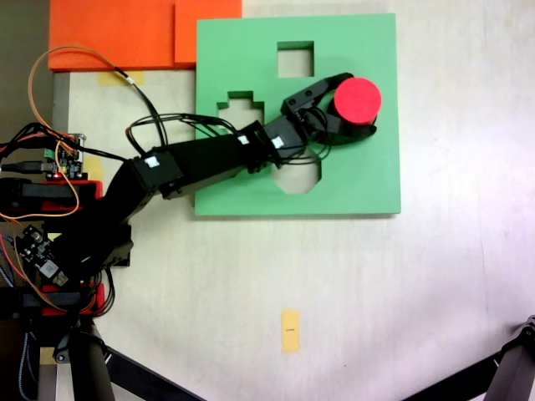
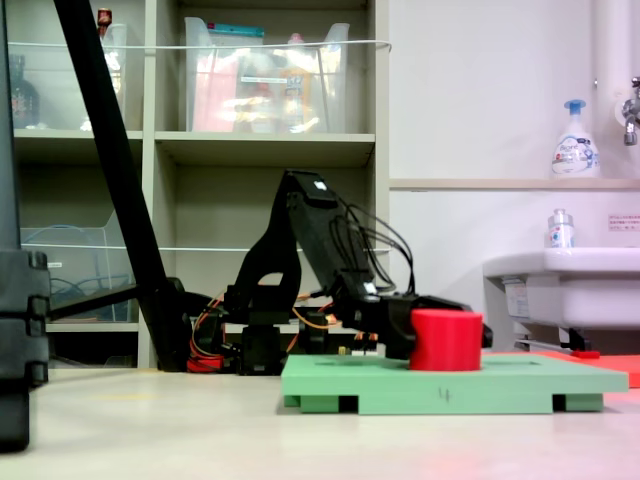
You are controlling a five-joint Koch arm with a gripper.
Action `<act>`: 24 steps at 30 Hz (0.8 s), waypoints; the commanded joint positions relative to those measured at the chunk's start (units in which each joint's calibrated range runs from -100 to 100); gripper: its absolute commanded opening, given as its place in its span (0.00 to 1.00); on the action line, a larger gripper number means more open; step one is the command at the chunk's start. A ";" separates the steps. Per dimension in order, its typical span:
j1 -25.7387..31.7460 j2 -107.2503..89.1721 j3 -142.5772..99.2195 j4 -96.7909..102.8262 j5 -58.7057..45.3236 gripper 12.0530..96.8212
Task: Put the cylinder block into the corresponding hole
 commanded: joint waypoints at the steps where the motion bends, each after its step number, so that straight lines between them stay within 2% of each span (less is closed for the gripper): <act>1: 0.10 0.66 2.30 7.36 -0.29 0.49; 2: 0.29 2.20 2.30 9.67 -0.29 0.53; 5: 0.68 1.78 1.00 10.25 -1.12 0.79; 7: 0.88 -1.02 -2.39 10.25 -1.22 0.88; 10: 0.83 -13.45 -10.76 8.03 -2.78 0.88; 13: 0.44 -32.02 -15.25 -6.99 -5.27 0.88; 15: 0.05 -45.43 -15.25 -22.78 -7.13 0.83; 18: -2.05 -68.47 -15.35 -42.62 -13.09 0.57; 20: -3.61 -80.35 -17.54 -43.97 -20.12 0.45; 24: -6.40 -100.18 -26.81 -43.68 -41.37 0.41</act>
